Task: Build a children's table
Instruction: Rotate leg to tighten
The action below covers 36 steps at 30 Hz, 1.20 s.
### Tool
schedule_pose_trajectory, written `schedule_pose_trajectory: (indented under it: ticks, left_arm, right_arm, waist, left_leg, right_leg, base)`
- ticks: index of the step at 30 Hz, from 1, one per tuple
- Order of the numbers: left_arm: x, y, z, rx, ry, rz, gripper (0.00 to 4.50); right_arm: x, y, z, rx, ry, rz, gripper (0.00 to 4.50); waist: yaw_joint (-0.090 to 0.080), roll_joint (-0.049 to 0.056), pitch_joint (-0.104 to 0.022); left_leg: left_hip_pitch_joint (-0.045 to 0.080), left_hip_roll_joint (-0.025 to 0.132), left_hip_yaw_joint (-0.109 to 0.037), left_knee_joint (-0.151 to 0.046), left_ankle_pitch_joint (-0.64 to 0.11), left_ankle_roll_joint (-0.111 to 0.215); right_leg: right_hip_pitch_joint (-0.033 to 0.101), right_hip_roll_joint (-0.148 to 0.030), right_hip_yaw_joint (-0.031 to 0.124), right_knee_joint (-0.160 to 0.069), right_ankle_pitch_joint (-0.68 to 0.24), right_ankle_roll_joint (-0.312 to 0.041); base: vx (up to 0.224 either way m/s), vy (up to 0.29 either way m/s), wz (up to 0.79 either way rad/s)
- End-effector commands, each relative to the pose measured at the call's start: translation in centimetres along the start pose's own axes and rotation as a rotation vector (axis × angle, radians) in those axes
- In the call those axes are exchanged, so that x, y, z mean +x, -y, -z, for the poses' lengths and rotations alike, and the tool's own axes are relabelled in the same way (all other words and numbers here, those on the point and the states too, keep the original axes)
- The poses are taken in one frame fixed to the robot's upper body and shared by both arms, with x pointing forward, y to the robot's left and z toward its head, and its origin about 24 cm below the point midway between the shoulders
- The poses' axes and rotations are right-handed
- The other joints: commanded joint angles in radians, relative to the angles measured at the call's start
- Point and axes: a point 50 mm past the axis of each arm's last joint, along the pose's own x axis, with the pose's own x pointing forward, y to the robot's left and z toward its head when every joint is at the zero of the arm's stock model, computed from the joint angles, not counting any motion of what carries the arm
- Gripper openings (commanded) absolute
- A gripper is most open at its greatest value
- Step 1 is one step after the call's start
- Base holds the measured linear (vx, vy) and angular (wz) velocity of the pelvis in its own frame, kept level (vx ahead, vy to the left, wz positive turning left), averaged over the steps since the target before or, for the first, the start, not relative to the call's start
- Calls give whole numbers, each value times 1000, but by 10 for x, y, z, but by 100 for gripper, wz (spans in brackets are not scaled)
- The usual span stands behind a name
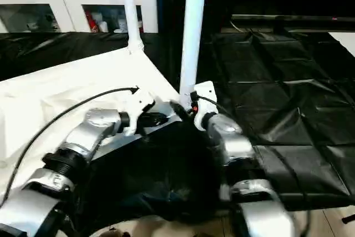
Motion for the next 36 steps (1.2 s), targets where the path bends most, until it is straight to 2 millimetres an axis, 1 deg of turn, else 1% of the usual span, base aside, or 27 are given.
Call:
schedule_pose_trajectory:
  ticks: [1, 2, 3, 4, 6, 8, 9, 11, 13, 14, 15, 16, 17, 18, 21, 22, 24, 27, 28, 29, 30, 31, 32, 33, 34, 35, 36]
  left_arm:
    - [2, 8, -12, 71, 21, 100, 0]
    - [1, 9, -11, 73, 17, 106, 0]
    - [-3, 10, -8, 79, 5, 140, 0]
    - [-3, 10, -8, 79, 5, 140, 0]
    - [-7, 12, -6, 93, -1, 201, 0]
    - [-11, 15, -5, 102, -5, 241, 0]
    - [-15, 18, -3, 117, -15, 295, 0]
    - [-18, 19, -1, 124, -23, 317, 0]
    - [-21, 20, 0, 129, -36, 337, 0]
    - [-22, 20, 2, 131, -44, 344, 0]
    - [-22, 20, 2, 131, -44, 344, 0]
    - [-25, 19, 4, 131, -55, 348, 0]
    - [-26, 19, 5, 130, -59, 350, 0]
    - [-27, 19, 5, 127, -64, 353, 0]
    - [-28, 18, 6, 125, -66, 354, 0]
    - [-29, 18, 6, 124, -66, 353, 0]
    - [-28, 18, 5, 118, -59, 342, 0]
    - [-22, 16, 0, 86, -17, 279, 0]
    - [-21, 15, -1, 82, -11, 270, 0]
    - [-18, 13, -3, 74, -1, 238, 0]
    - [-13, 10, -7, 56, 15, 182, 0]
    - [-13, 10, -7, 56, 15, 182, 0]
    - [-10, 8, -9, 43, 24, 146, 0]
    - [-10, 8, -9, 43, 24, 146, 0]
    - [-6, 6, -12, 36, 30, 105, 0]
    - [-2, 4, -15, 30, 36, 62, 0]
    - [3, 2, -18, 22, 42, 17, 0]
  right_arm:
    - [3, -22, 0, -68, -34, -258, 382]
    - [1, -22, -1, -73, -37, -268, 382]
    - [-6, -18, -1, -94, -53, -312, 382]
    - [-6, -18, -1, -94, -53, -312, 382]
    - [-15, -13, -3, -116, -73, -369, 382]
    - [-20, -12, -3, -124, -84, -406, 382]
    - [-26, -10, -3, -131, -100, -457, 382]
    - [-29, -10, -3, -133, -108, -482, 382]
    - [-31, -11, -3, -142, -117, -509, 358]
    - [-32, -12, -2, -144, -125, -528, 358]
    - [-32, -12, -2, -144, -125, -528, 352]
    - [-33, -13, -1, -146, -133, -553, 339]
    - [-33, -15, -1, -141, -136, -565, 339]
    - [-33, -18, 0, -138, -135, -584, 314]
    - [-33, -20, 0, -131, -134, -599, 308]
    - [-33, -21, 1, -129, -134, -602, 289]
    - [-32, -23, 3, -121, -132, -604, 275]
    - [-26, -26, 7, -82, -103, -534, 267]
    - [-25, -26, 7, -75, -98, -520, 265]
    - [-21, -25, 8, -61, -88, -465, 265]
    - [-13, -22, 10, -24, -77, -356, 265]
    - [-13, -22, 10, -24, -77, -356, 265]
    - [-8, -21, 12, 2, -74, -284, 265]
    - [-8, -21, 12, 2, -74, -284, 265]
    - [-2, -20, 14, 33, -64, -202, 265]
    - [3, -20, 16, 72, -53, -133, 264]
    - [9, -22, 16, 101, -33, -69, 264]
  waist:
    - [3, -4, -68]
    - [6, -5, -68]
    - [9, -5, -68]
    - [11, -4, -70]
    - [12, -4, -69]
    - [13, -5, -67]
    - [17, -5, -68]
    - [20, -4, -69]
    - [21, -3, -69]
    - [22, -3, -68]
    - [22, -3, -68]
    - [23, -3, -68]
    - [24, -3, -68]
    - [25, -4, -68]
    - [27, -2, -69]
    - [27, -3, -69]
    - [27, -2, -70]
    - [27, 1, -69]
    - [26, 0, -68]
    - [26, -1, -68]
    - [21, 4, -65]
    - [19, 3, -64]
    - [17, 0, -65]
    - [14, 1, -64]
    - [12, 2, -65]
    - [9, 3, -64]
    - [4, 8, -65]
  left_leg:
    - [7, 14, 4, -64, -221, 45]
    - [6, 16, 3, -64, -220, 48]
    - [6, 17, 4, -64, -218, 52]
    - [8, 18, 5, -62, -211, 55]
    - [8, 18, 5, -63, -219, 52]
    - [9, 20, 5, -64, -225, 52]
    - [9, 20, 5, -63, -223, 53]
    - [8, 22, 5, -64, -221, 57]
    - [8, 22, 5, -64, -220, 55]
    - [9, 21, 5, -64, -225, 51]
    - [9, 21, 5, -64, -225, 51]
    - [10, 21, 4, -65, -231, 45]
    - [10, 21, 5, -65, -233, 44]
    - [9, 21, 4, -66, -231, 42]
    - [10, 21, 4, -65, -222, 40]
    - [10, 21, 4, -65, -222, 39]
    - [10, 20, 4, -65, -221, 38]
    - [10, 20, 4, -64, -219, 35]
    - [10, 19, 3, -66, -230, 29]
    - [11, 19, 3, -66, -237, 27]
    - [11, 17, 2, -68, -254, 12]
    - [13, 16, 2, -70, -268, 6]
    - [14, 15, 0, -71, -280, -1]
    - [14, 14, 0, -71, -286, -2]
    - [14, 14, -2, -72, -292, -4]
    - [14, 14, -1, -72, -290, -5]
    - [14, 13, -5, -74, -295, -16]
  right_leg:
    - [56, -44, 35, -73, -170, -232]
    - [59, -44, 34, -72, -168, -233]
    - [57, -43, 35, -70, -163, -235]
    - [55, -44, 35, -69, -152, -242]
    - [55, -44, 34, -69, -168, -248]
    - [52, -45, 35, -70, -176, -252]
    - [55, -44, 34, -69, -175, -253]
    - [54, -44, 35, -67, -164, -255]
    - [53, -44, 34, -65, -157, -258]
    - [52, -44, 35, -67, -166, -257]
    - [52, -44, 35, -67, -166, -257]
    - [52, -45, 35, -68, -182, -254]
    - [51, -45, 35, -68, -186, -252]
    - [52, -45, 35, -69, -189, -247]
    - [51, -45, 35, -67, -180, -249]
    - [51, -45, 35, -67, -178, -249]
    - [51, -45, 35, -66, -176, -249]
    - [50, -44, 36, -66, -161, -252]
    - [51, -45, 35, -68, -178, -250]
    - [51, -45, 35, -70, -190, -246]
    - [48, -48, 37, -75, -234, -235]
    - [46, -47, 36, -78, -257, -230]
    - [49, -48, 35, -81, -295, -214]
    - [46, -48, 35, -83, -311, -209]
    - [48, -48, 34, -86, -329, -197]
    - [44, -48, 36, -87, -330, -195]
    - [46, -48, 33, -88, -336, -188]
  base:
    - [0, 0, 0]
    - [0, 0, 0]
    - [0, 0, 0]
    - [0, 0, 0]
    - [0, 0, 0]
    - [0, 0, 0]
    - [0, 0, 0]
    - [0, 0, 0]
    - [0, 0, 0]
    - [0, 0, 0]
    - [0, 0, 0]
    - [0, 0, 0]
    - [0, 0, 0]
    - [0, 0, 0]
    - [0, 0, 0]
    - [0, 0, 0]
    - [0, 0, 0]
    - [0, 0, 0]
    - [0, 0, 0]
    - [0, 0, 0]
    - [0, 0, 0]
    - [0, 0, 0]
    - [0, 0, 0]
    - [0, 0, 0]
    - [0, 0, 0]
    - [0, 0, 0]
    - [0, 0, 0]
